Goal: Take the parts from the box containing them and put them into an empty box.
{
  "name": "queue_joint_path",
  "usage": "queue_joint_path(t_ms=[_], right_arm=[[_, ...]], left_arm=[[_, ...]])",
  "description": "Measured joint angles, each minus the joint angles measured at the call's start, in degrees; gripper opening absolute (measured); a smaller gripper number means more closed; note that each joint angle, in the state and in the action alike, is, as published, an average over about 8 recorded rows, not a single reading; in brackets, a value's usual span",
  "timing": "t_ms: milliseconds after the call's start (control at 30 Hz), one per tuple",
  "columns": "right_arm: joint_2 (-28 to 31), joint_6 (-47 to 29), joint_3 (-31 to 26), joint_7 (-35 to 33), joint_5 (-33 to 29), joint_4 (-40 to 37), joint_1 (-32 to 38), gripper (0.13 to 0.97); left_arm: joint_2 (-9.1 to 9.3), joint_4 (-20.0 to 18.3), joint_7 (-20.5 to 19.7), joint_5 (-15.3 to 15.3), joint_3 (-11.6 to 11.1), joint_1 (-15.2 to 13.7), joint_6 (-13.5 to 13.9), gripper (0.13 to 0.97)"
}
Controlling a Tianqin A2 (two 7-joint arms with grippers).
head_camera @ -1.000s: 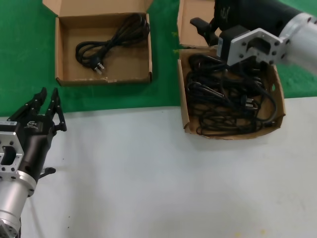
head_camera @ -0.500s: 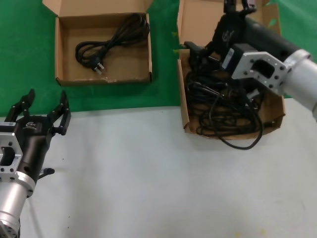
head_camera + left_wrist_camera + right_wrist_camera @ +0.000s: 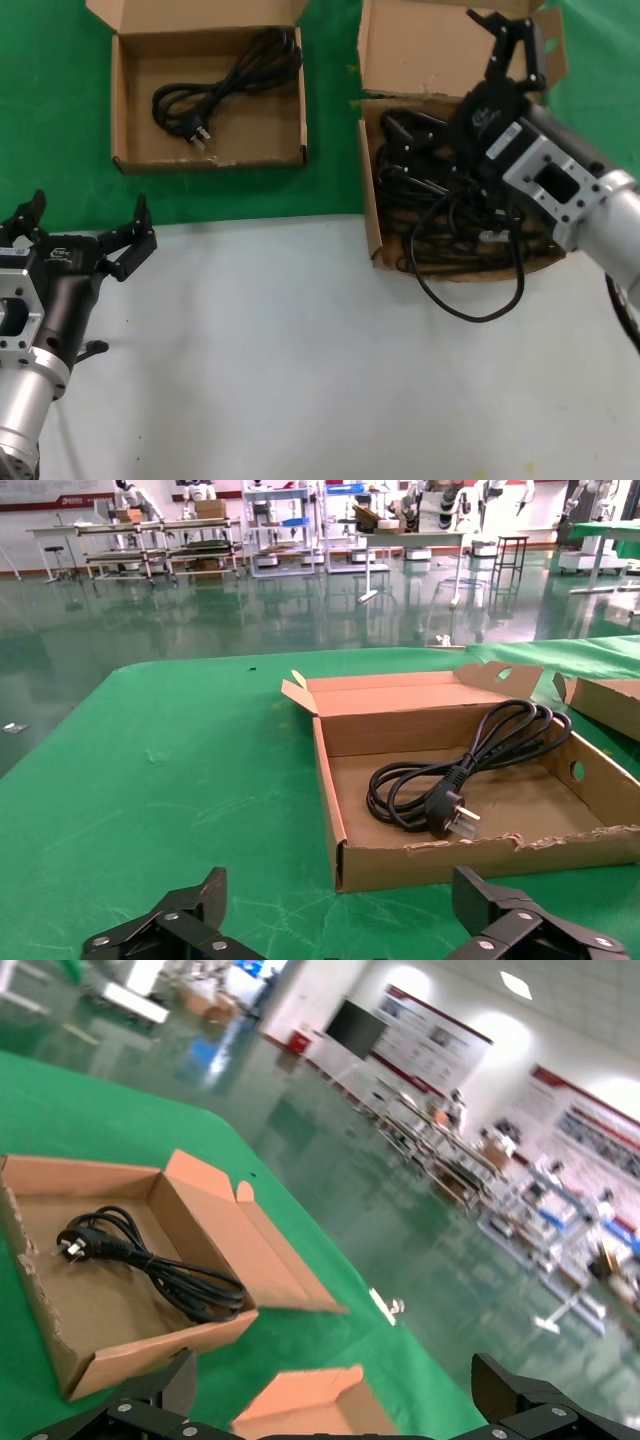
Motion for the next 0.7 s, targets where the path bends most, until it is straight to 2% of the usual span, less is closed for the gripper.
queue_joint_path(t_ms=[367, 500, 700], right_arm=[[-1.32, 5.31, 2.75, 2.78, 7.77, -0.45, -7.33, 0.966], [-1.80, 7.25, 3.75, 3.79, 10.60, -0.61, -10.01, 0.966], [-2.52, 10.15, 5.26, 5.30, 14.85, -0.86, -14.01, 0.966]], left_arm=[[-0.05, 0.04, 0.12, -0.22, -0.07, 0.13, -0.18, 0.889], [-0.06, 0.06, 0.16, -0.30, -0.10, 0.17, -0.25, 0.889], [-0.09, 0.09, 0.23, -0.43, -0.13, 0.25, -0.35, 0.940]])
